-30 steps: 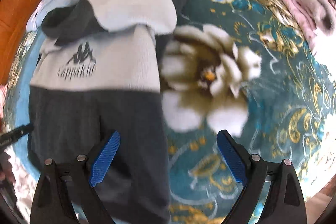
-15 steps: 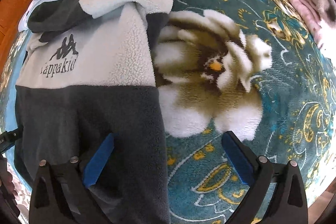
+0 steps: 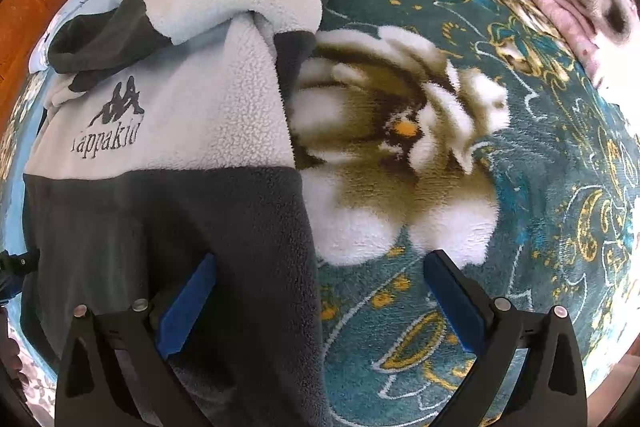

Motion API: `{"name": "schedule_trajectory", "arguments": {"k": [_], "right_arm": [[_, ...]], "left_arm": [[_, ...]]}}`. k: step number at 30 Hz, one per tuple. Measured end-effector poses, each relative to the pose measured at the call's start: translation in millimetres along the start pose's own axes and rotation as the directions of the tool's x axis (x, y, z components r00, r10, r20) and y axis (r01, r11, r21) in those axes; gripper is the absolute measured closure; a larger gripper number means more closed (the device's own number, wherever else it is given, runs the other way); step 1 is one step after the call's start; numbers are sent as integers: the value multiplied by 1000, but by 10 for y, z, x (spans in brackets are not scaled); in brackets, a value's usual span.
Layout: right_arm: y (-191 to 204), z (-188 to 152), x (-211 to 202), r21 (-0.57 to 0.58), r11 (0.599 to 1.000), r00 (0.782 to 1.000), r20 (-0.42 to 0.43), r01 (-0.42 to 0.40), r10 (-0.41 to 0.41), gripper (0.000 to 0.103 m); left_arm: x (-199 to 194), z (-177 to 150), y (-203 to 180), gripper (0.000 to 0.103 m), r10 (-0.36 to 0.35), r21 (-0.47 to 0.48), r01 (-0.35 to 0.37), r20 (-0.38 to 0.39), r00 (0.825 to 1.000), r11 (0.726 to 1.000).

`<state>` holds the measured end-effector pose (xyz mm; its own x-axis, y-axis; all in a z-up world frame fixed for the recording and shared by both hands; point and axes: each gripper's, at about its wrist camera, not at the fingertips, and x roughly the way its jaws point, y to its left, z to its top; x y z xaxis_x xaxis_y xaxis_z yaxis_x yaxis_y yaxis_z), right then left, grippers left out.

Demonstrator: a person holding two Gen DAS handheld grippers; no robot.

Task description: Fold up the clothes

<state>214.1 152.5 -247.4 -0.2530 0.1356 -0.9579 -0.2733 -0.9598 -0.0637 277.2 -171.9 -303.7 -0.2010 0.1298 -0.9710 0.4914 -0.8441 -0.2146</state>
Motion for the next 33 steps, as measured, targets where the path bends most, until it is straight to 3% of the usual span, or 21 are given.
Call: {"name": "schedule_trajectory", "arguments": {"k": [3,6,11,13,17,20,24,27,29,31,33], "right_arm": [[16,-31,-26,12,1000,1000,5,14,-14,0],[9,-12,-25,17,1000,999,-36,16,-15,0],[43,30,18,14,999,995,-91,44,-42,0],[41,20,13,14,999,995,-91,42,-41,0],[-14,-25,-16,39,999,995,-99,4,0,0],[-7,-55,-44,-24,1000,993,-119,-20,17,0],[-141,-116,-227,-19,989,982,-124,-144,141,0],[-318,-252,-304,42,977,964,-156,-210,214,1],[-411,-362,-332,72,966,949,-181,-249,259,7],[-452,-427,-380,114,945,925,-200,-306,323,9],[-489,-489,-430,157,919,896,-216,-361,388,18]], "left_arm": [[-7,-33,50,0,-5,7,5,3,1000,1000],[1,-16,141,0,-31,-11,30,-25,999,999],[13,-10,179,0,-13,-3,12,-62,998,1000],[-11,-23,256,0,-43,-4,43,-72,997,999],[-53,-47,326,0,-67,39,71,-104,992,997],[-154,-72,386,0,-102,76,109,-90,991,991],[-205,-143,599,0,-156,88,168,-127,980,982],[-239,-196,778,2,-220,79,234,-154,963,969],[-251,-230,903,11,-284,58,299,-182,941,953],[-249,-255,992,16,-329,47,345,-206,922,937],[-240,-276,1065,18,-364,46,383,-228,903,923]]}}
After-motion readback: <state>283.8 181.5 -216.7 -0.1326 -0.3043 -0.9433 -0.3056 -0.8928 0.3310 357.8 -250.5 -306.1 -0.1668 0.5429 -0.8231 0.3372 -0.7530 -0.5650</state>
